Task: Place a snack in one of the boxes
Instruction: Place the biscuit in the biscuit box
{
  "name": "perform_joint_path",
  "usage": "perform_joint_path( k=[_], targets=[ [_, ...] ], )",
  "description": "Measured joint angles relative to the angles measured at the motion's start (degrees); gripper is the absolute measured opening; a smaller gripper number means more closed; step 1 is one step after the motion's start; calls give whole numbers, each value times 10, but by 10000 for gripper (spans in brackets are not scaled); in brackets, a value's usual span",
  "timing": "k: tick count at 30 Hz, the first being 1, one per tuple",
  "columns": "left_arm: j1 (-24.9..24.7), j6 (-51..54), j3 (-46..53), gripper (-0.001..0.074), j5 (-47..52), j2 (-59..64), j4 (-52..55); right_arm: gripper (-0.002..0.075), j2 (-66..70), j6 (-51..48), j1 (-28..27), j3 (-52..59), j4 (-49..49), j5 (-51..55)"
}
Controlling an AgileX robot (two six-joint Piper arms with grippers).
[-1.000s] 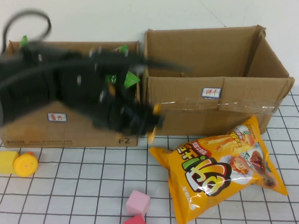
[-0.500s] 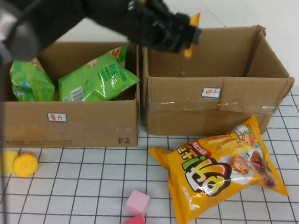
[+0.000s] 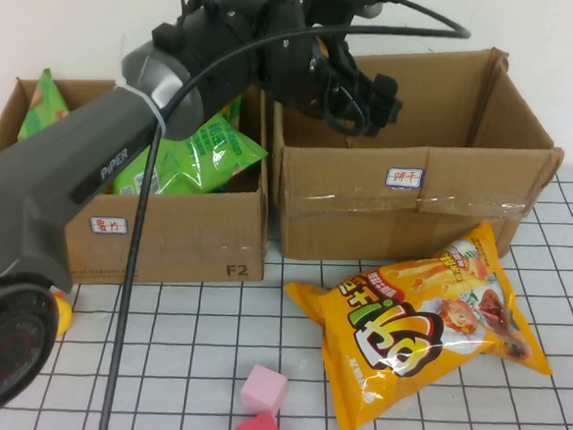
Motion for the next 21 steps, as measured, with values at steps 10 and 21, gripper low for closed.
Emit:
perform_joint_path(
  k=[10,21],
  targets=[
    [0,16,-71,477,139,-13,41,0,0,0,0,9,0,-9],
    [0,39,-125,9,311,-81,62,0,0,0,0,9,31,-1]
  ],
)
